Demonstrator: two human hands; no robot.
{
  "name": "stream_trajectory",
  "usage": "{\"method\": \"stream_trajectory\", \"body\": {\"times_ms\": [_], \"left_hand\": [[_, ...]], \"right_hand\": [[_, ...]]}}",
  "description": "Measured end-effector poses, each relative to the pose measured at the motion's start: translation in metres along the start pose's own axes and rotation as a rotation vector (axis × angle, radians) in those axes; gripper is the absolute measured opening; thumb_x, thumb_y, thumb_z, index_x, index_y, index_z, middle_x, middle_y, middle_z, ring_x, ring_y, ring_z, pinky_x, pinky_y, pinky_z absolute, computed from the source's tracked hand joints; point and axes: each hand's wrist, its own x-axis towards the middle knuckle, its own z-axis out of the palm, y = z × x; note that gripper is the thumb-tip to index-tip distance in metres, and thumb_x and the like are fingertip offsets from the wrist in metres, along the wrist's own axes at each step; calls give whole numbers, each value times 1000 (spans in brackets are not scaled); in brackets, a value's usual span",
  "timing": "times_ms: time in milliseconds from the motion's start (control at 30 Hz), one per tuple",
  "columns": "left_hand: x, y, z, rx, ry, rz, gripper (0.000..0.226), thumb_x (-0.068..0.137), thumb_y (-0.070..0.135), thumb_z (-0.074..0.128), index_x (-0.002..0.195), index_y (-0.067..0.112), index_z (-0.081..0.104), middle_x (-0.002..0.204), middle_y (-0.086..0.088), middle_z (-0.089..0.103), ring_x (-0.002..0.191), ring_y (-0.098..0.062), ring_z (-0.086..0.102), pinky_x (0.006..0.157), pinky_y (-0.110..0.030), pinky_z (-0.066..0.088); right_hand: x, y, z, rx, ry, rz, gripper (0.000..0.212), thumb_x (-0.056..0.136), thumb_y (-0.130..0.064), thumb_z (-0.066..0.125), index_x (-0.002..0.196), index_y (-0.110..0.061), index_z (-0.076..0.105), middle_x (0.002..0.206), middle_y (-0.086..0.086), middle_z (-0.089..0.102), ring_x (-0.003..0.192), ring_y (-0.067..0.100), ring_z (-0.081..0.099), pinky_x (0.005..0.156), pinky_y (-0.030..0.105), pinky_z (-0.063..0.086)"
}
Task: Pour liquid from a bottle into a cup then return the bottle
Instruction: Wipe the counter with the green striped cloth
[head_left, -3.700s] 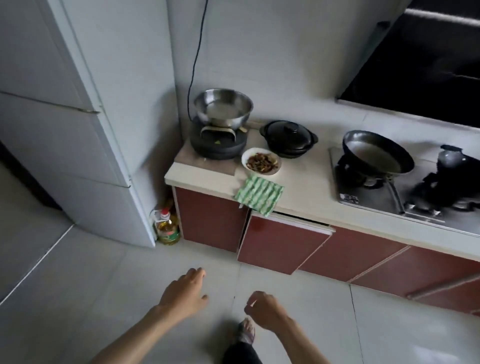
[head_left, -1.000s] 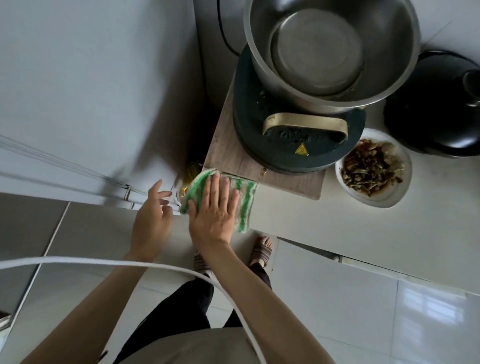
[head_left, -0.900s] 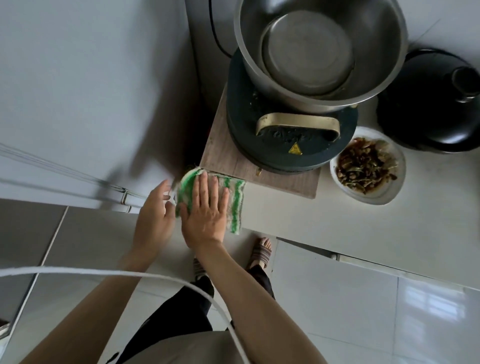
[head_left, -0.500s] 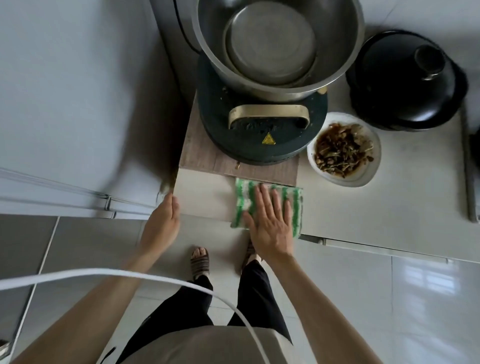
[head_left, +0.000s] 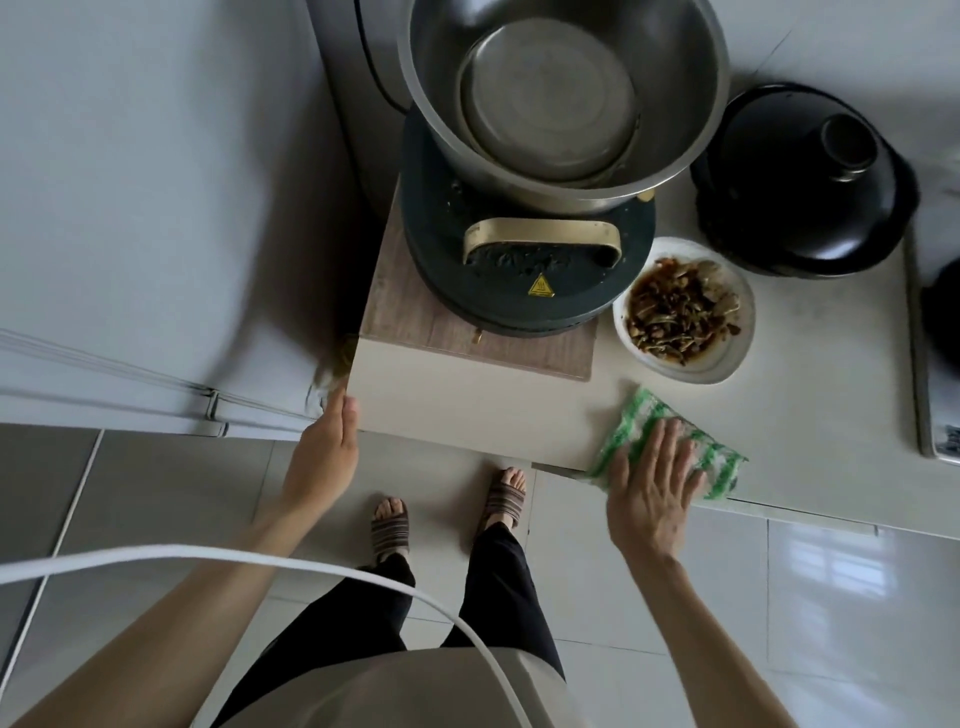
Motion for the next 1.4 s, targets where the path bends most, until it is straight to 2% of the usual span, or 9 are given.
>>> {"method": "stream_trajectory", "body": {"times_ms": [100, 233, 367, 533, 600, 767, 1067, 1233, 1400], "left_hand": [[3, -2, 2, -39, -27, -55, 49, 104, 36, 26, 147, 15, 35, 122, -25, 63, 107, -42, 60, 88, -44, 44], [7, -10, 0, -132, -83, -95, 50, 104, 38, 28, 147, 15, 37, 141, -17, 52, 126, -36, 50, 103, -41, 37], [8, -14, -10, -305, -114, -91, 39, 105, 35, 31, 137, 21, 48, 127, -14, 63, 115, -29, 60, 94, -34, 44], [18, -38, -14, -343, -182, -78, 51, 98, 51, 29, 137, 24, 46, 132, -12, 59, 122, -27, 56, 105, -41, 41], [16, -33, -16, -323, -173, -62, 48, 100, 46, 31, 138, 22, 46, 133, -11, 58, 123, -27, 55, 101, -35, 39], [14, -25, -7, -237, -91, -8, 44, 104, 34, 30, 142, 15, 43, 140, -3, 51, 132, -21, 45, 102, -24, 27], [12, -32, 2, -282, -47, 80, 50, 102, 43, 25, 141, 17, 45, 142, -5, 52, 134, -21, 45, 114, -45, 32], [13, -32, -1, -274, -87, 76, 68, 91, 62, 22, 140, 21, 47, 140, -2, 54, 129, -15, 47, 108, -32, 32], [12, -20, 0, -255, -53, 57, 46, 104, 36, 29, 142, 13, 45, 141, -7, 51, 131, -21, 45, 103, -25, 27]], "right_hand": [[-21, -66, 26, -12, 25, -128, 69, 103, -51, 10, 161, -15, -1, 169, 5, -7, 156, 24, -11, 125, 51, -4], [-50, -169, 64, -29, -1, -453, 65, 108, -45, 21, 161, -14, 4, 170, 4, -3, 156, 25, -9, 126, 50, -3], [-68, -256, 82, -22, -33, -629, 59, 107, -38, 20, 162, -18, 8, 170, -3, 0, 156, 21, -7, 126, 49, 0], [-55, -263, 78, -23, -75, -772, 57, 108, -37, 24, 162, -22, 13, 169, -5, 9, 157, 23, 3, 126, 50, 4], [-50, -253, 72, -34, -95, -819, 56, 109, -40, 24, 162, -24, 14, 169, -6, 10, 157, 21, 4, 126, 49, 6], [-28, -178, 50, -33, -20, -675, 55, 108, -44, 29, 161, -28, 19, 168, -9, 16, 156, 19, 10, 126, 48, 5], [10, -32, 4, -52, 55, -453, 54, 108, -44, 25, 160, -32, 18, 167, -11, 17, 156, 17, 6, 127, 47, 6], [48, 66, -25, -34, 95, -144, 61, 104, -54, 12, 160, -31, 12, 169, -5, 10, 156, 17, 1, 126, 52, 6], [71, 87, -39, 9, 102, 126, 67, 98, -59, 2, 160, -35, 0, 169, -8, -5, 156, 16, -6, 126, 47, -5]]}}
